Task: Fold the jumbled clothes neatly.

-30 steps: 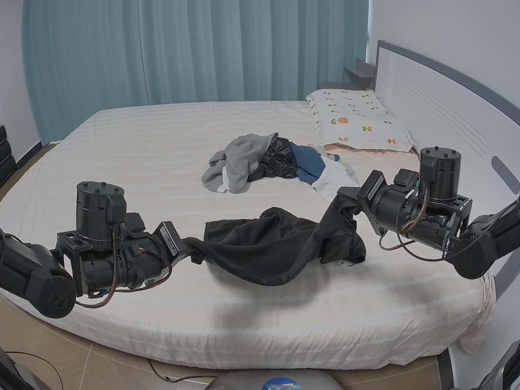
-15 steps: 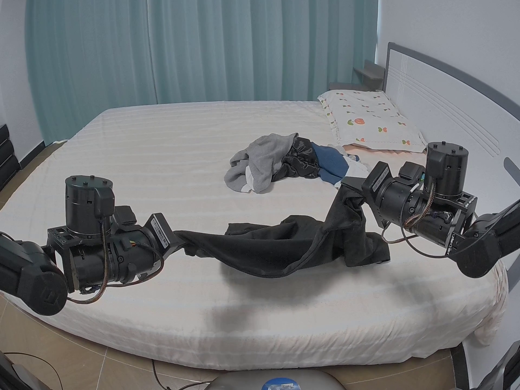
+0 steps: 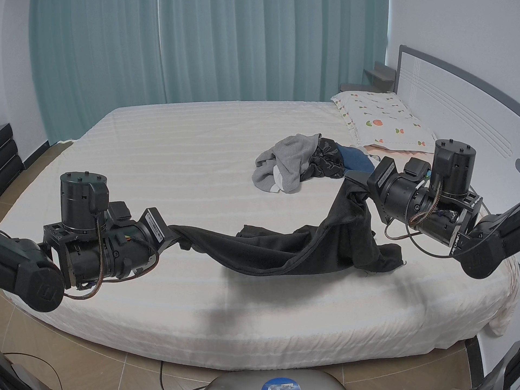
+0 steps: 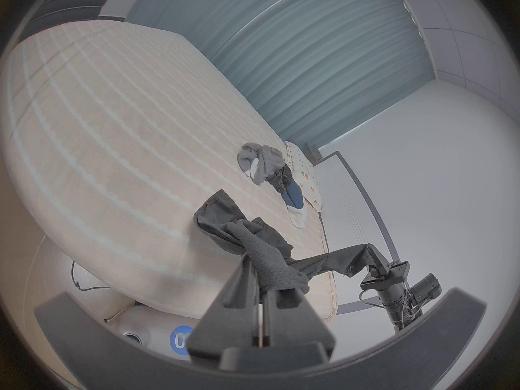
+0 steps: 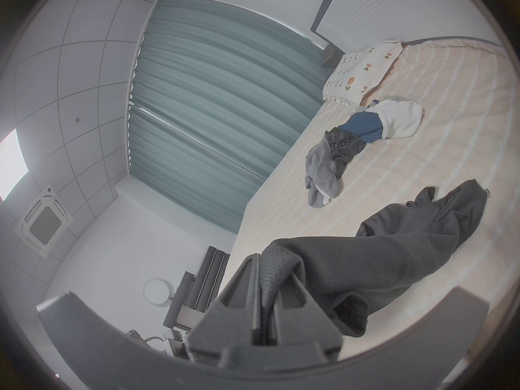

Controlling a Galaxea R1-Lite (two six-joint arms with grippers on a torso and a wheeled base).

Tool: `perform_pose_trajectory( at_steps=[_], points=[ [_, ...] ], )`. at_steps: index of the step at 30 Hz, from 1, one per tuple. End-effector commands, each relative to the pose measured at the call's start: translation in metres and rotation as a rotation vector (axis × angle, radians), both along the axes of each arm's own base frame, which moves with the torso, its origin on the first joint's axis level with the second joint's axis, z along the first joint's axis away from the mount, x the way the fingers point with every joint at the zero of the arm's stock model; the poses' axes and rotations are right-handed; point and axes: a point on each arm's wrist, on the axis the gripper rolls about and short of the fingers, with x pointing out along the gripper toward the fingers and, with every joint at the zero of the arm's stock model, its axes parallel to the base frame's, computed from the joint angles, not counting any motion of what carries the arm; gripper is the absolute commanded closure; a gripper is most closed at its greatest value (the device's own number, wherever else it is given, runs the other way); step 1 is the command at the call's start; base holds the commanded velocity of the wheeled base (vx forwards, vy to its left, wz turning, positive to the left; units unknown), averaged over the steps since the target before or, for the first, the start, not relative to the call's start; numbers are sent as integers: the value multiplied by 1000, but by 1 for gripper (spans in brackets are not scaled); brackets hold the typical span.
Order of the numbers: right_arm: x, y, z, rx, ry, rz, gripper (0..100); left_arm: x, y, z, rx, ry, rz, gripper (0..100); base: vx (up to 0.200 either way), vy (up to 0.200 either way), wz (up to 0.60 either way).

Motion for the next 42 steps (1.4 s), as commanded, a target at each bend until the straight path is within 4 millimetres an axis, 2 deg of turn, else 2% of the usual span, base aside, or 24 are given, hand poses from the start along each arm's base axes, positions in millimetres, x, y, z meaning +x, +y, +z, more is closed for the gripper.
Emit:
perform_pose_trajectory(
  at_steps=[1, 13, 42],
  points=[
    [0, 0, 1, 2, -2, 1, 100, -1, 2, 5, -7, -16, 7, 100, 0, 200, 0],
    [1, -3, 4, 15, -30, -10, 100, -3, 9, 13, -19, -41, 22, 100, 0, 200, 0],
    [-2, -5, 8, 19, -40, -10, 100, -3, 11, 13, -19, -37, 29, 100, 0, 200, 0]
  ],
)
